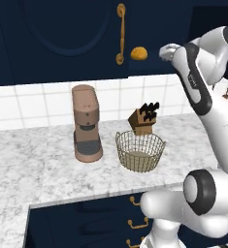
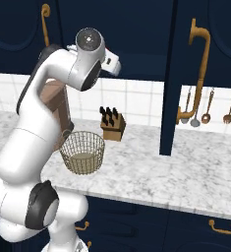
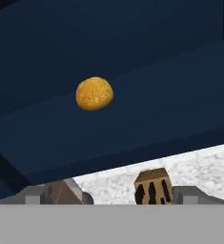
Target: Open the cabinet, pick up the bread from the cabinet and place it in the basket. Then move the basket to the dining counter.
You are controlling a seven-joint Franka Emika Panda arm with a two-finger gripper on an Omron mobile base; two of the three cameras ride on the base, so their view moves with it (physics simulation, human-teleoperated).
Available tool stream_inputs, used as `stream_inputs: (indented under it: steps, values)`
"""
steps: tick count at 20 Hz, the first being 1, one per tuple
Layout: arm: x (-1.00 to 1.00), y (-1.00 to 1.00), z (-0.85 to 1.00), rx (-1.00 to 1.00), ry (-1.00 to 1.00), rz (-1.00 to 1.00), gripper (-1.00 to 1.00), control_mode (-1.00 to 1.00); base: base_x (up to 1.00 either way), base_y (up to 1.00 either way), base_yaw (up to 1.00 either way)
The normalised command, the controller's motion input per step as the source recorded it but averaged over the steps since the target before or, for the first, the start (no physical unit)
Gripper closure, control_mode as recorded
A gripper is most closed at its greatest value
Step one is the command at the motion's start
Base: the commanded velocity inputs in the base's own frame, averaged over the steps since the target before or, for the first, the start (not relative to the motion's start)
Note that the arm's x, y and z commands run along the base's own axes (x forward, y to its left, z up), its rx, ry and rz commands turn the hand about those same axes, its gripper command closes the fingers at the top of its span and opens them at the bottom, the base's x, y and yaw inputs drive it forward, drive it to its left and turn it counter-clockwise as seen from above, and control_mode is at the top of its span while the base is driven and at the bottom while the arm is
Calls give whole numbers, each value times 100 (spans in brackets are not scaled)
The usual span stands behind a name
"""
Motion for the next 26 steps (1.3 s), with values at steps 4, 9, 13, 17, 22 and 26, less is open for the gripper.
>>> stream_inputs:
  steps: [4,9,13,17,22,26]
  values:
    - [67,0,3,-1,2,10,-100,-100,0,0,0]
    - [67,11,7,-5,8,8,-100,-100,0,0,0]
    - [58,21,0,-8,3,5,-100,-100,0,0,0]
    - [52,16,0,-1,0,1,-100,-100,0,0,0]
    - [42,12,-8,-12,-4,0,-100,-100,0,0,0]
    - [39,16,-2,-11,2,0,-100,-100,0,0,0]
